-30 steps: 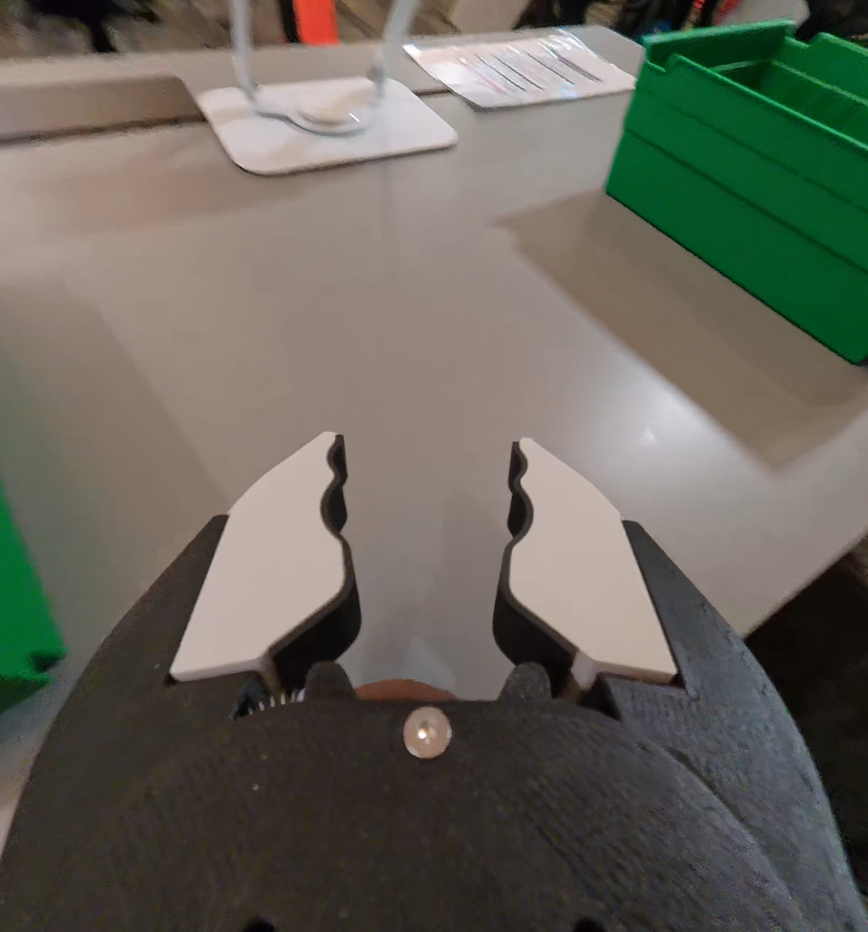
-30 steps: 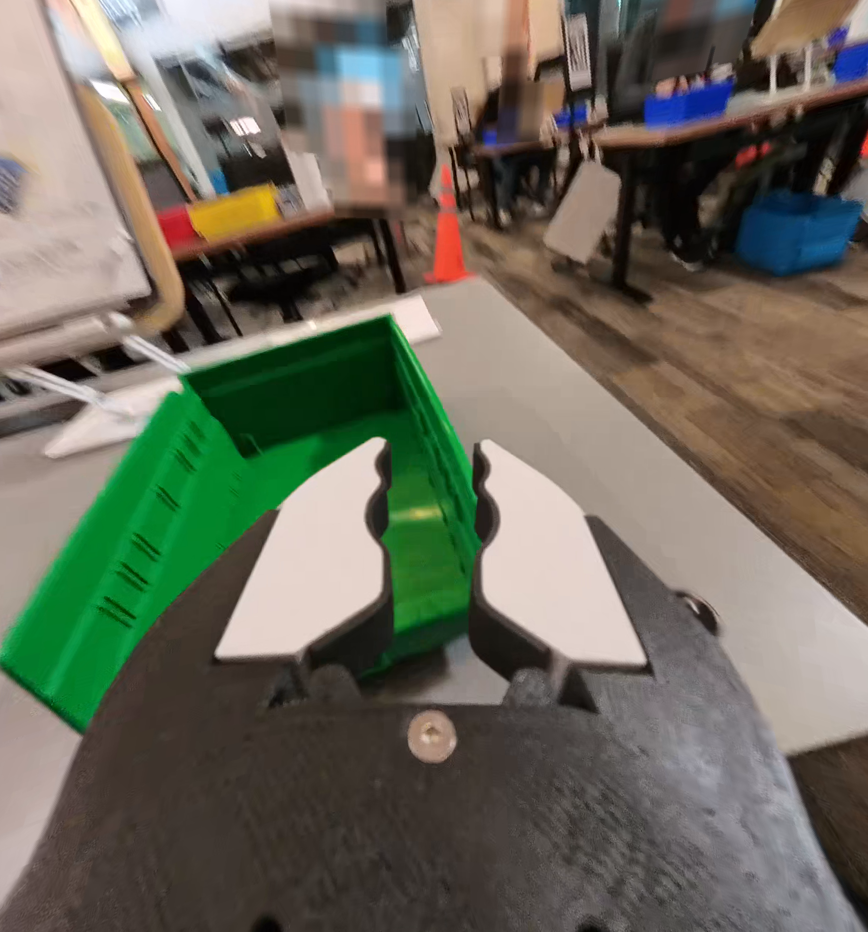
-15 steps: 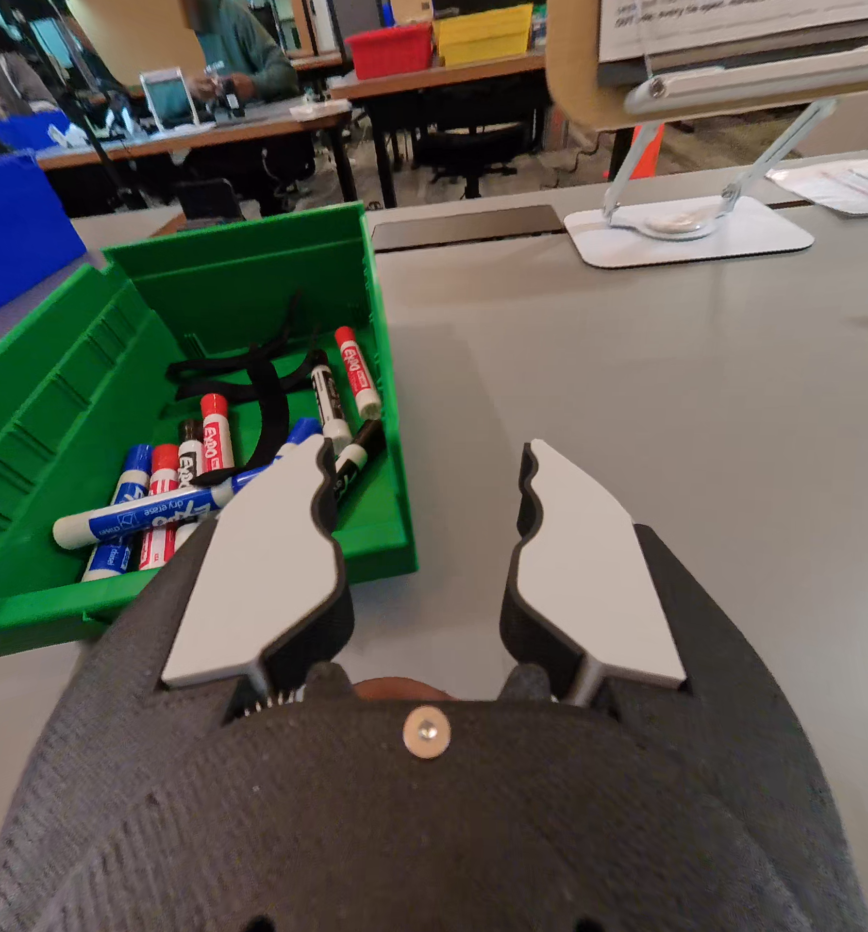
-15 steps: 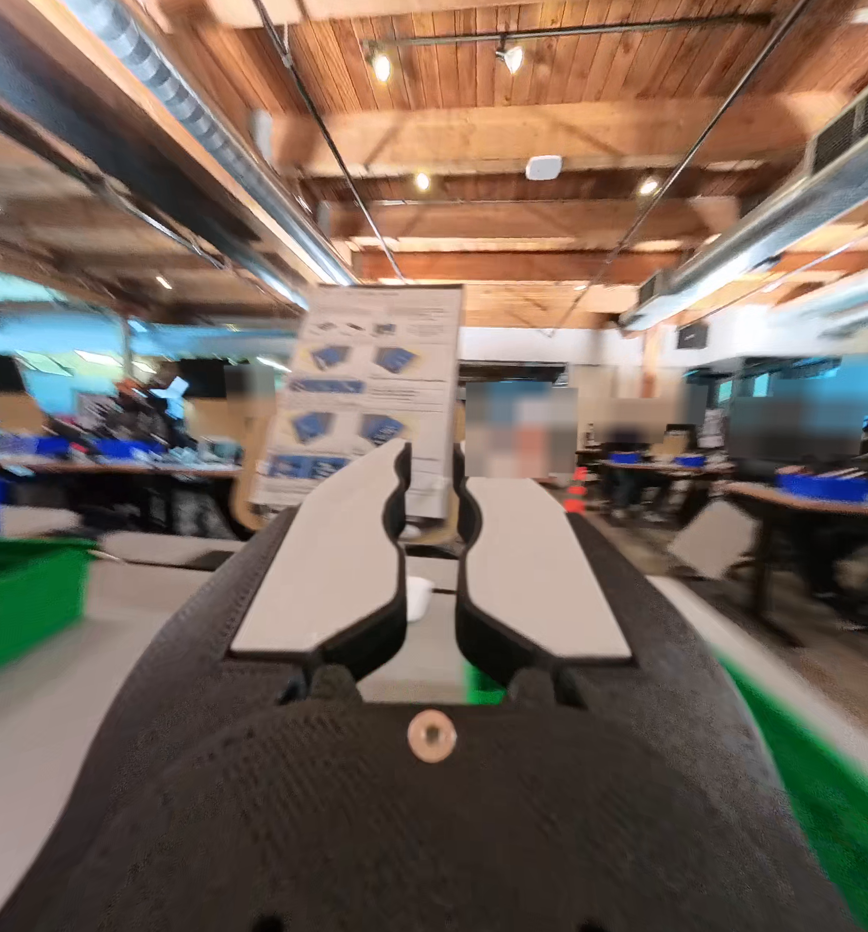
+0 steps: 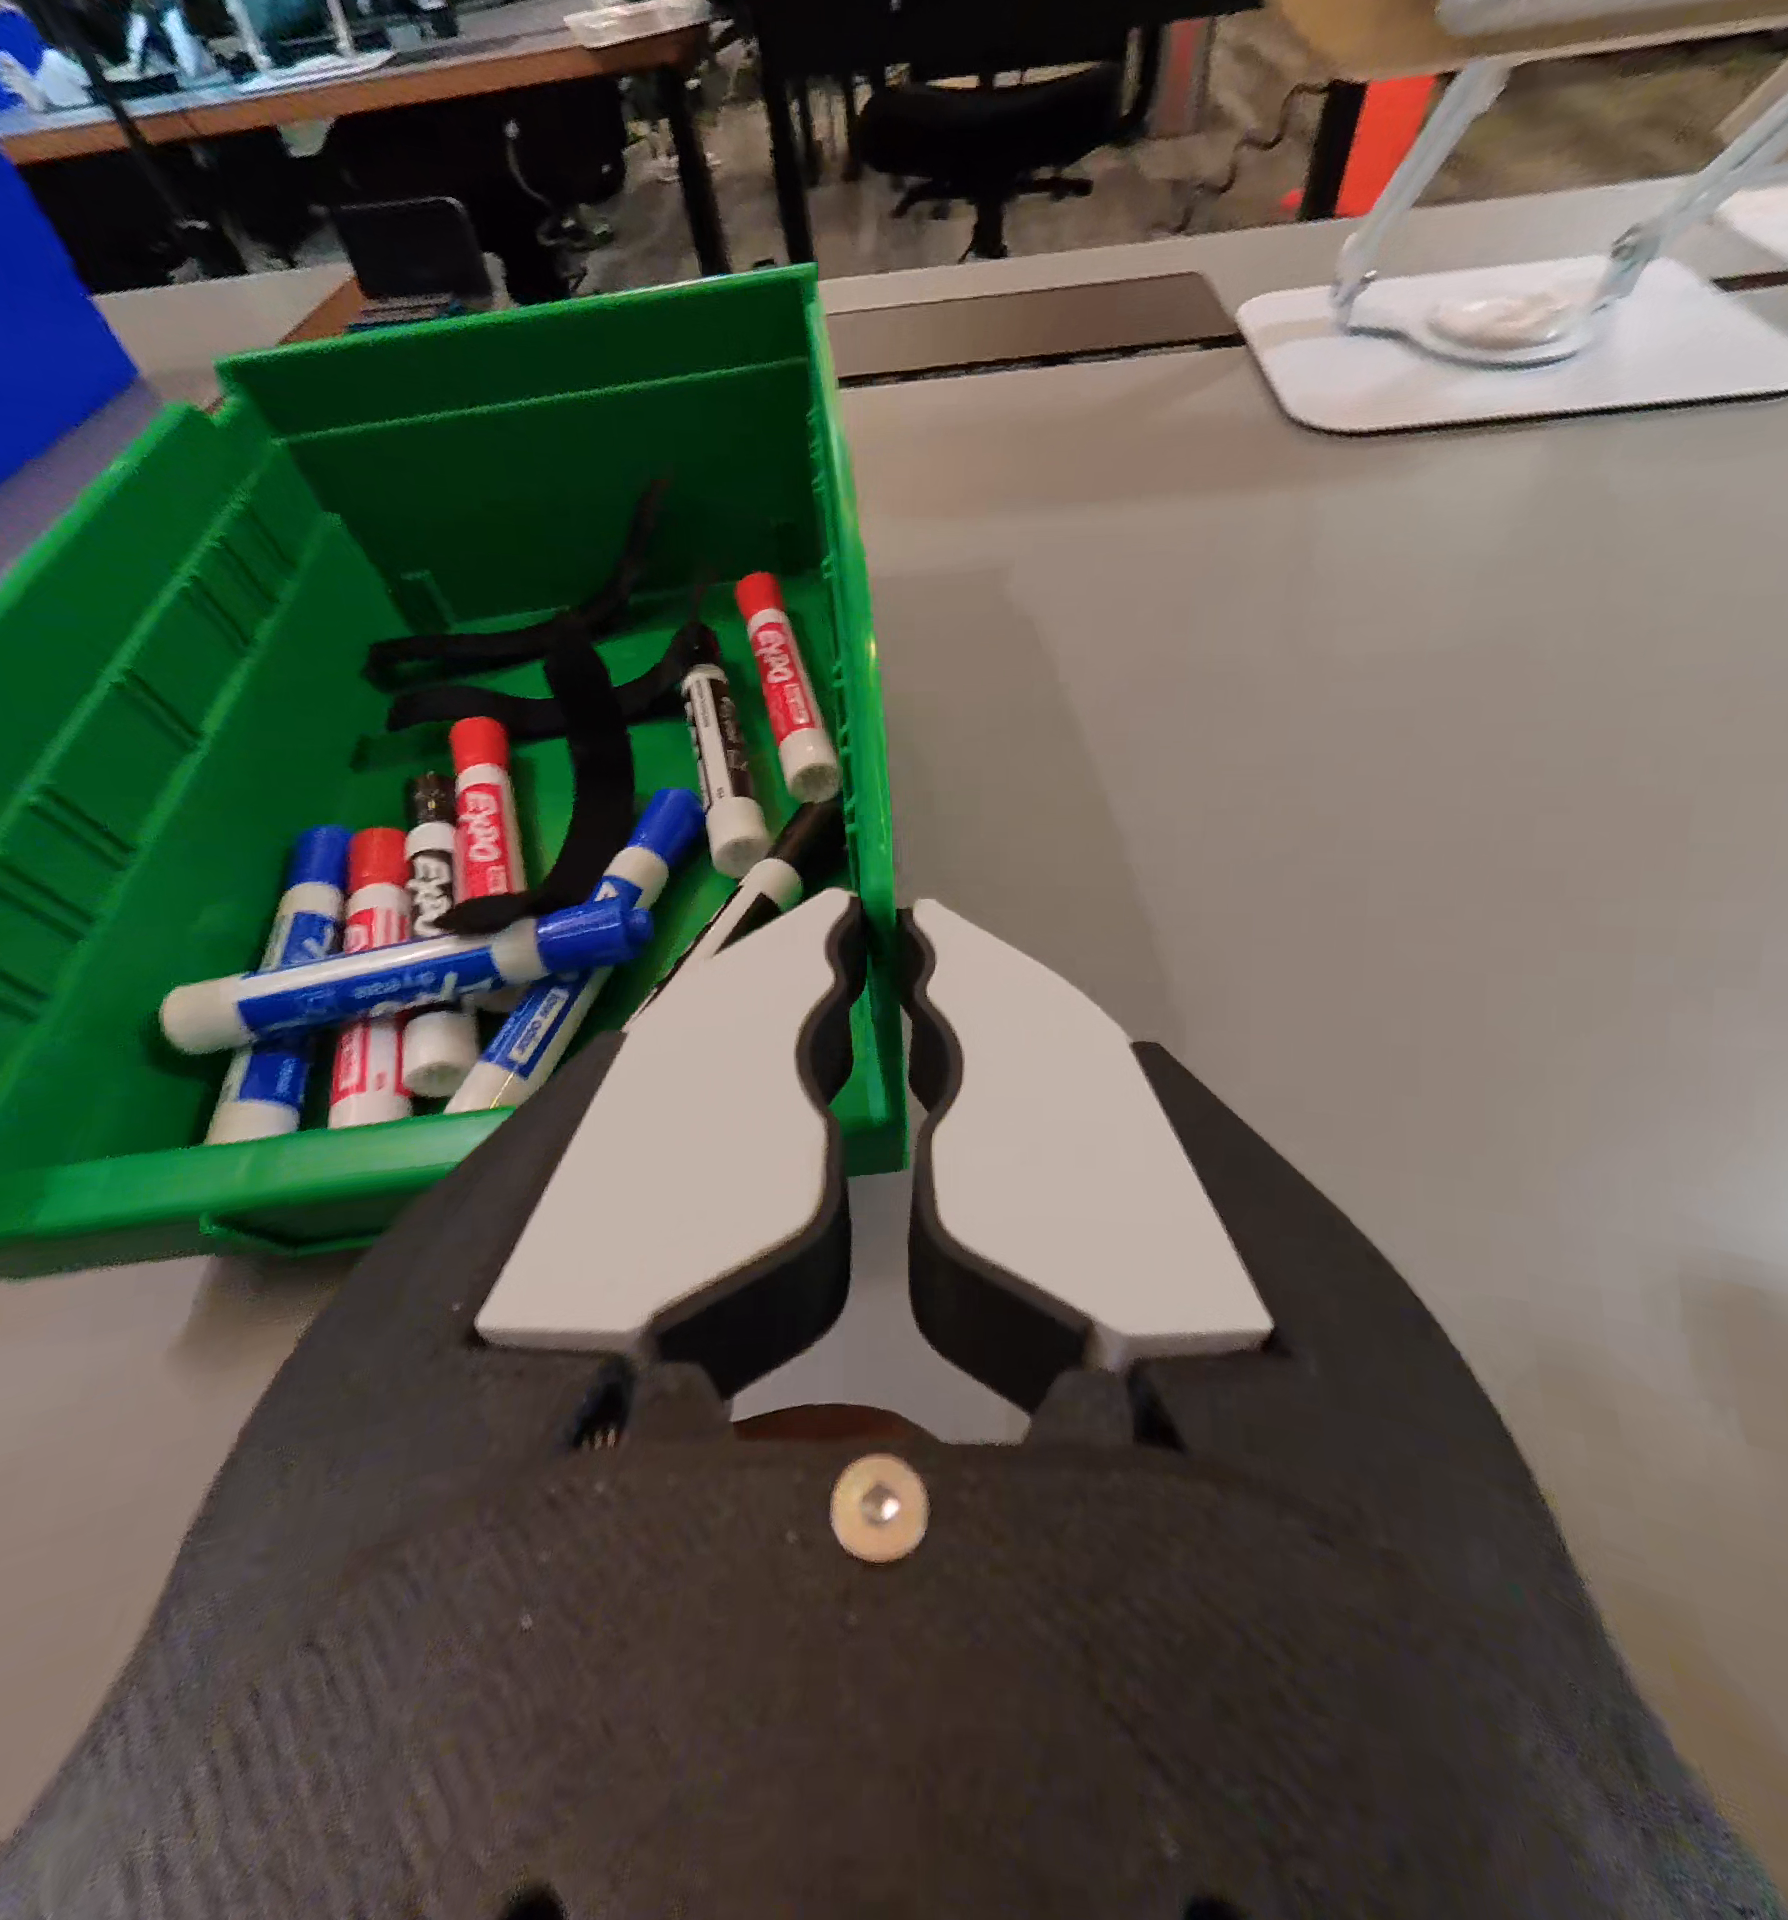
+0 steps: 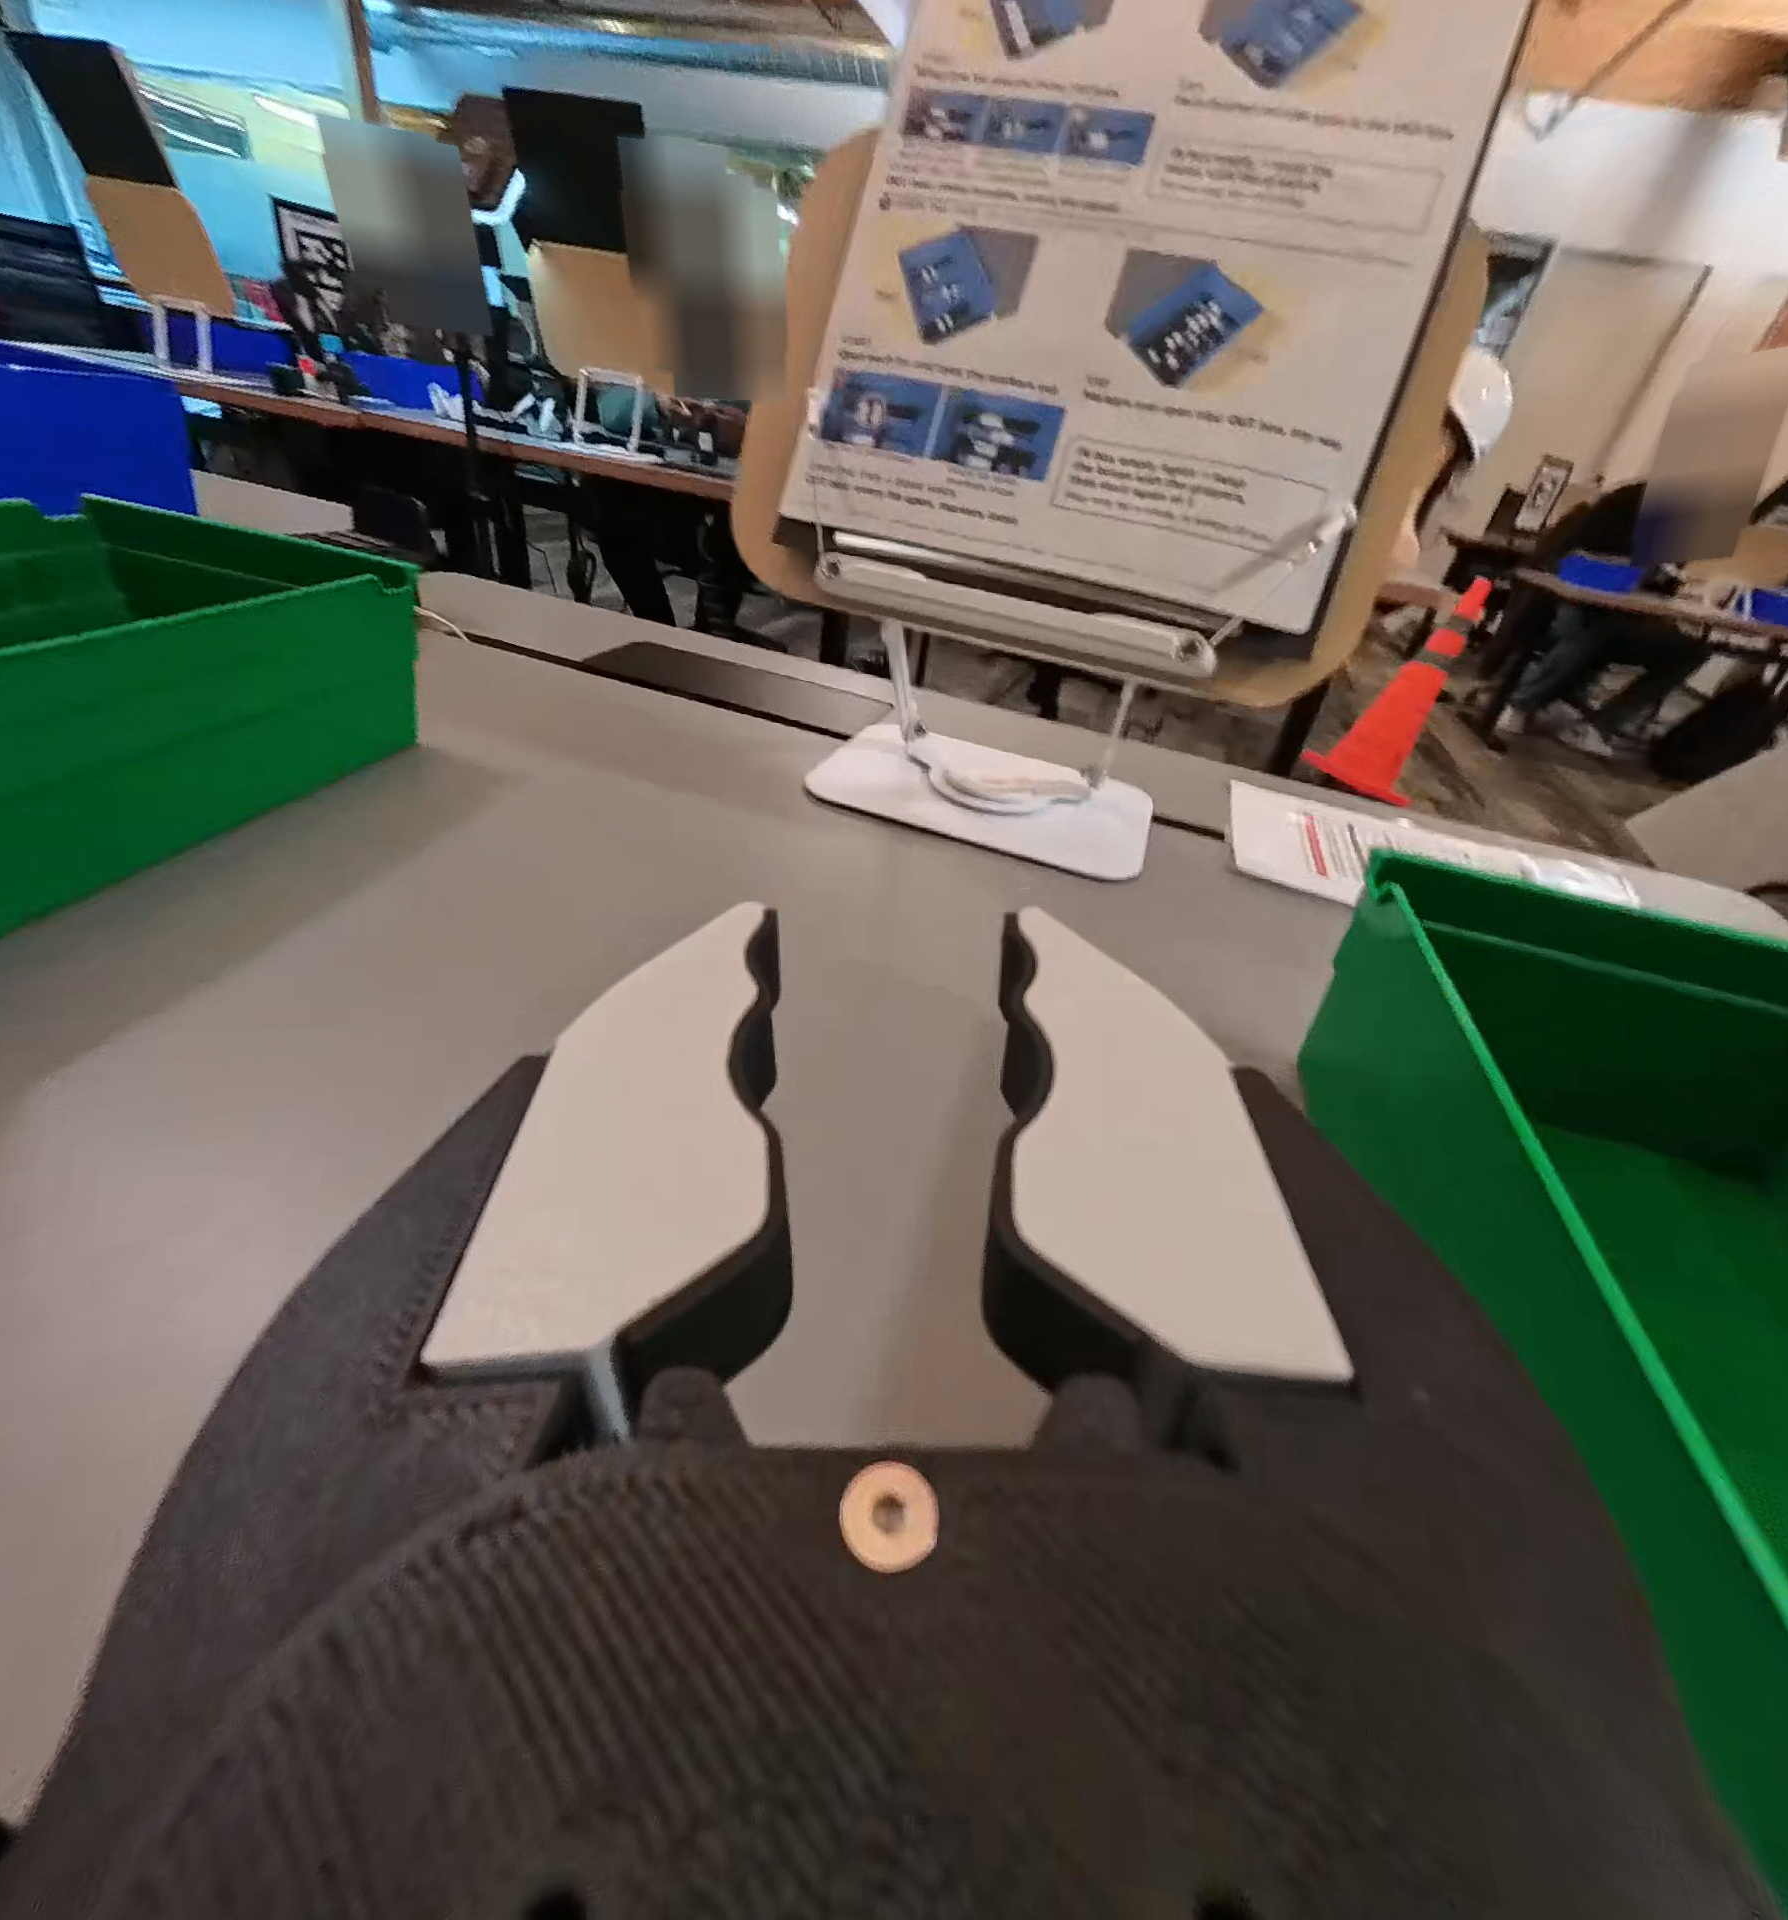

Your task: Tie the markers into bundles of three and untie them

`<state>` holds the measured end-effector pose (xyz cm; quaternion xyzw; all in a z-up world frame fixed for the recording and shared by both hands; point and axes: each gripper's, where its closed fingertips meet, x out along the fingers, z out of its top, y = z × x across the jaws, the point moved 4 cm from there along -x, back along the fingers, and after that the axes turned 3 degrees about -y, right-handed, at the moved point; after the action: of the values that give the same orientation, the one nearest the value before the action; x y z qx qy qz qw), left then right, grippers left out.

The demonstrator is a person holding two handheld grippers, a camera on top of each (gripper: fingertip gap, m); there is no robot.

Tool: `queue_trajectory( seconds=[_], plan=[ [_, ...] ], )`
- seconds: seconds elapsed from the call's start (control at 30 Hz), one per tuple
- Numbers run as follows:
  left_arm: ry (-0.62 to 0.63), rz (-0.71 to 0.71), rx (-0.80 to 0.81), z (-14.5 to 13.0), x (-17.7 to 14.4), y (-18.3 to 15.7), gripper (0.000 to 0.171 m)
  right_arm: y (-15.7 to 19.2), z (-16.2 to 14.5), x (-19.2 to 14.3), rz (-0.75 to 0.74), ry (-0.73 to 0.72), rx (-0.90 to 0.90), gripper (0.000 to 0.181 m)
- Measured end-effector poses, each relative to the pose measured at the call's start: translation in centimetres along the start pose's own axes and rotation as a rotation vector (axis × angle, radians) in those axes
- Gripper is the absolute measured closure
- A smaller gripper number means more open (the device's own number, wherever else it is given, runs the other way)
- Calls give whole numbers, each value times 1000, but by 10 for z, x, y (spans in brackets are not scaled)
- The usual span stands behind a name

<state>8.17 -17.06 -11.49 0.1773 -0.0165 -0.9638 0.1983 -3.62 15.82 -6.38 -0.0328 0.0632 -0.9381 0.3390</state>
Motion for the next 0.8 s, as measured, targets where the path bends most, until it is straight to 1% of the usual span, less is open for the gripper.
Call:
queue_trajectory(
  seconds=[0.03, 0.1, 0.2, 0.3, 0.37, 0.57, 0.73, 0.8],
  plan=[
    [8, 12, 2, -1, -2, 4, 167, -5, -3, 1, -4, 22, 25, 139],
    [25, 18, -45, -3, -7, 12, 168, -14, -10, 3, -2, 64, 89, 135],
    [41, -11, -122, -7, -17, 20, 168, -21, -18, 5, 12, 113, 196, 133],
    [62, -1, -103, -11, -26, 24, 168, -21, -22, 8, 36, 142, 270, 130],
    [72, 8, -92, -13, -32, 25, 168, -19, -24, 10, 50, 158, 259, 128],
    [70, -57, -71, -15, -42, 15, 168, -4, -26, 16, 87, 181, 177, 127],
    [53, -106, 23, -16, -48, -4, 166, 8, -29, 24, 136, 203, 178, 125],
    [51, -98, 55, -17, -51, -5, 166, 11, -30, 27, 148, 206, 190, 124]
  ],
)
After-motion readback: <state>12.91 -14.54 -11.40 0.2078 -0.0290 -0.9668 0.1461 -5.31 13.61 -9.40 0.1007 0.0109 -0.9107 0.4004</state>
